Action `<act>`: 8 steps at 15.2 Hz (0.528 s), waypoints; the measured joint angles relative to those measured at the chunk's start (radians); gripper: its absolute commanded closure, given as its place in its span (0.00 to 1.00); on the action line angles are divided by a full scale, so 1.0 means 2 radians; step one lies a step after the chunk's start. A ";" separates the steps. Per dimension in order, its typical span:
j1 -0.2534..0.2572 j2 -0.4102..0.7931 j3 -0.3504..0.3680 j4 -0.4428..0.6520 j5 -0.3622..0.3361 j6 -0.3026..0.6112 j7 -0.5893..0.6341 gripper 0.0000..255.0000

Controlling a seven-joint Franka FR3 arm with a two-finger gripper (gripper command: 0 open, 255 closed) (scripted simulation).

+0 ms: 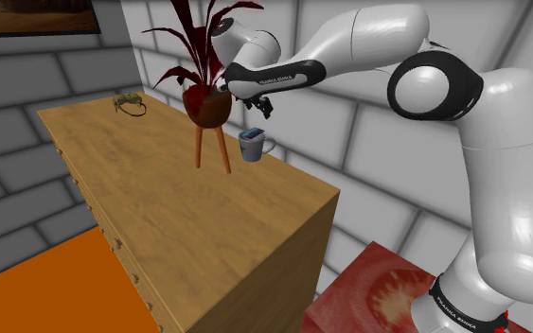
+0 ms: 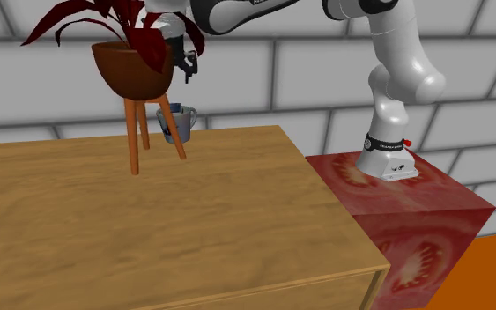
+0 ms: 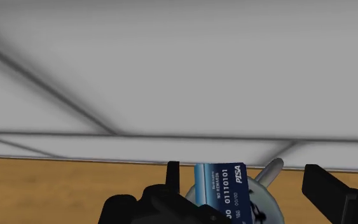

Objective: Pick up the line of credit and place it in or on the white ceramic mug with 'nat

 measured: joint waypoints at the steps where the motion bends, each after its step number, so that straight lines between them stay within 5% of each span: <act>1: 0.000 0.016 -0.003 0.024 0.002 -0.010 -0.010 0.00; 8: 0.026 0.045 -0.007 0.090 0.009 -0.093 -0.027 0.00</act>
